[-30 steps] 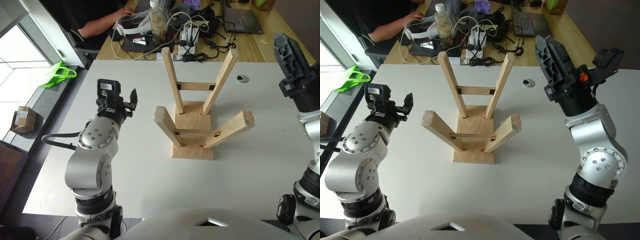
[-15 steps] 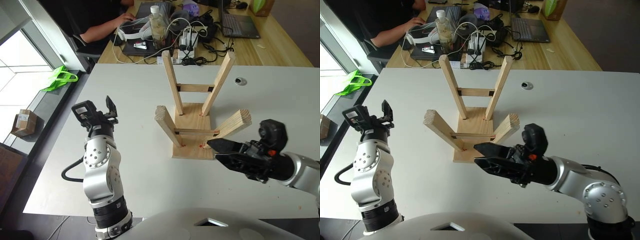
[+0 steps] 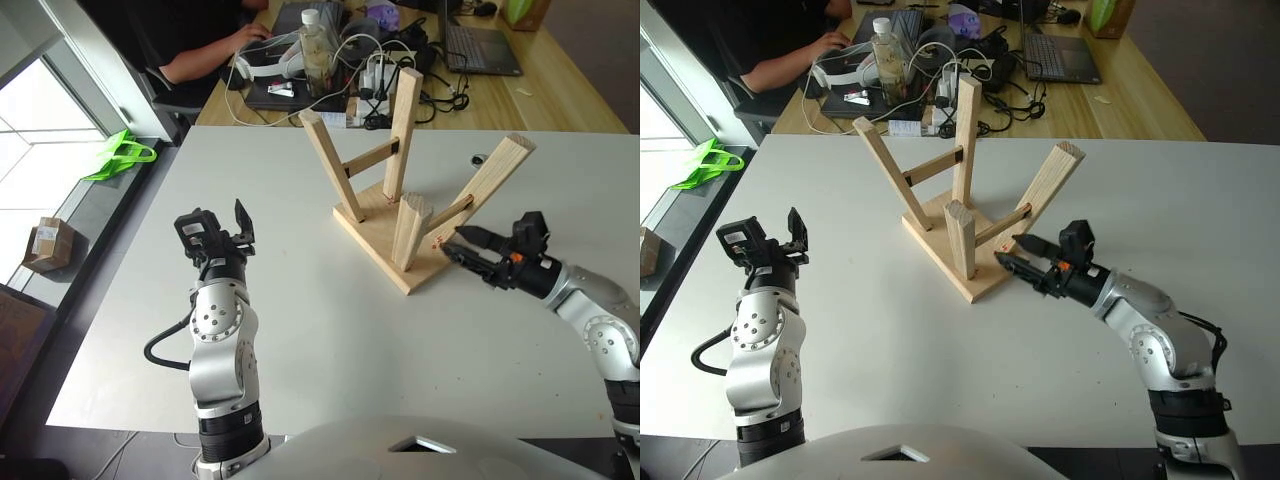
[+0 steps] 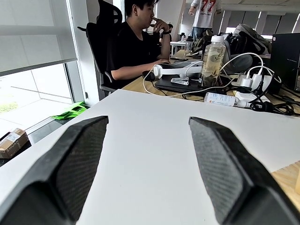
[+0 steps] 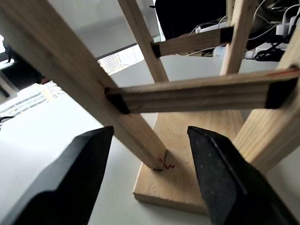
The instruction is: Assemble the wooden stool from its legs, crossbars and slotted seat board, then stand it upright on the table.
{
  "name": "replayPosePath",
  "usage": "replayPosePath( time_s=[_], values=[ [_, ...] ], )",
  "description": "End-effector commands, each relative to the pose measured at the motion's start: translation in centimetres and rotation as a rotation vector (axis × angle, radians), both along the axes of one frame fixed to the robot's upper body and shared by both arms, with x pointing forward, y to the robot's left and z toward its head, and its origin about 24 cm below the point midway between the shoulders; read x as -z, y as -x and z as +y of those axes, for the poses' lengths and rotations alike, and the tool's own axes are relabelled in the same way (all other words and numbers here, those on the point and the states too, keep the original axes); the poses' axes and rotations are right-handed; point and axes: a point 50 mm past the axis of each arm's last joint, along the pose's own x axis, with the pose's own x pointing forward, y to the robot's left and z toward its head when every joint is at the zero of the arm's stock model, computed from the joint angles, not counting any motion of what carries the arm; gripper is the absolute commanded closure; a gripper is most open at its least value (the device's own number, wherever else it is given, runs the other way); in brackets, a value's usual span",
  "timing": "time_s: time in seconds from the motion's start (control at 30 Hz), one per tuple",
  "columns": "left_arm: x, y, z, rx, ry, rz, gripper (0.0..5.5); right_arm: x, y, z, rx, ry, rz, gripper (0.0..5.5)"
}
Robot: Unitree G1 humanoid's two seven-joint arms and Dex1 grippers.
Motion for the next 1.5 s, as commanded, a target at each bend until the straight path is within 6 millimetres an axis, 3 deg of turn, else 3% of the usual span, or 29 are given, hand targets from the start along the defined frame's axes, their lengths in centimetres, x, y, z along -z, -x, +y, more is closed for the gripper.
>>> replayPosePath(
  time_s=[0.03, 0.13, 0.33, 0.43, 0.7, 1.3, 1.5],
  values=[
    [0.3, -0.1, -0.1, 0.010, -0.026, 0.017, 2.28, 1.3, 0.2, 1.3, -0.030, 0.094, -0.050, 2.51],
    [0.3, -0.2, -0.2, 0.021, -0.033, 0.019, 2.28, 2.1, -0.7, 2.4, 0.045, 0.119, -0.092, 2.51],
    [0.5, -0.4, -0.7, 0.042, -0.040, 0.025, 2.28, 3.0, -0.4, 5.7, 0.017, 0.089, -0.106, 2.51],
    [0.4, -0.5, -0.8, 0.054, -0.045, 0.026, 2.28, 3.1, -0.5, 6.4, 0.066, 0.067, -0.092, 2.99],
    [0.4, -0.6, -0.9, 0.060, -0.048, 0.029, 2.28, 2.4, -1.6, 6.3, 0.261, -0.056, 0.005, 4.11],
    [0.2, -0.8, -1.1, 0.062, -0.051, 0.019, 2.28, -1.4, -3.6, 6.7, 0.402, -0.437, 0.219, 4.33],
    [0.1, -0.8, -1.1, 0.063, -0.053, 0.015, 2.28, -1.6, -4.5, 5.9, 0.525, -0.563, 0.337, 4.40]
  ],
)
